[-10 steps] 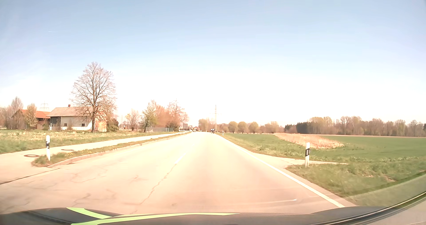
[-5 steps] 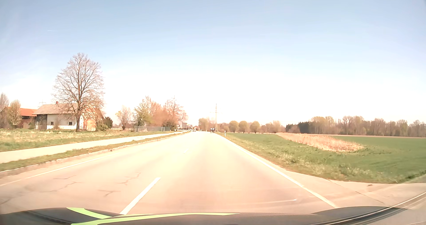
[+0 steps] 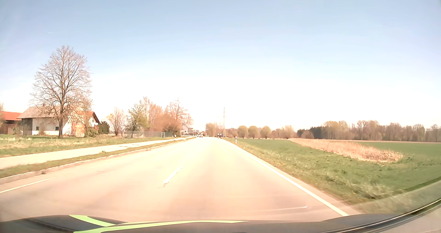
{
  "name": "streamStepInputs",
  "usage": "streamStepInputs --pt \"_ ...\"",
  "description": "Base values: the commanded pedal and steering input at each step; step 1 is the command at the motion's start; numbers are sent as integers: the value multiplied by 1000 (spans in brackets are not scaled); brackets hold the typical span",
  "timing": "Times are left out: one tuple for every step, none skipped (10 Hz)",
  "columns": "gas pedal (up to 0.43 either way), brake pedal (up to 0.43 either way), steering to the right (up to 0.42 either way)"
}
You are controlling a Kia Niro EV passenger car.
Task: Follow the waypoints while adhering to traffic rules and regulations
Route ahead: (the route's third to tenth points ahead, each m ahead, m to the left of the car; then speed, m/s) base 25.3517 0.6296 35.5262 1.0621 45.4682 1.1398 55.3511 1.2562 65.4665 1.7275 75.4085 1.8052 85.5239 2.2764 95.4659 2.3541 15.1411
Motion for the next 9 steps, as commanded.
streamStepInputs --pt "169 0 0" --pt "169 0 0" --pt "177 0 0" --pt "189 0 0" --pt "189 0 0" --pt "197 0 0" --pt "197 0 0" --pt "197 0 0" --pt "197 0 0"
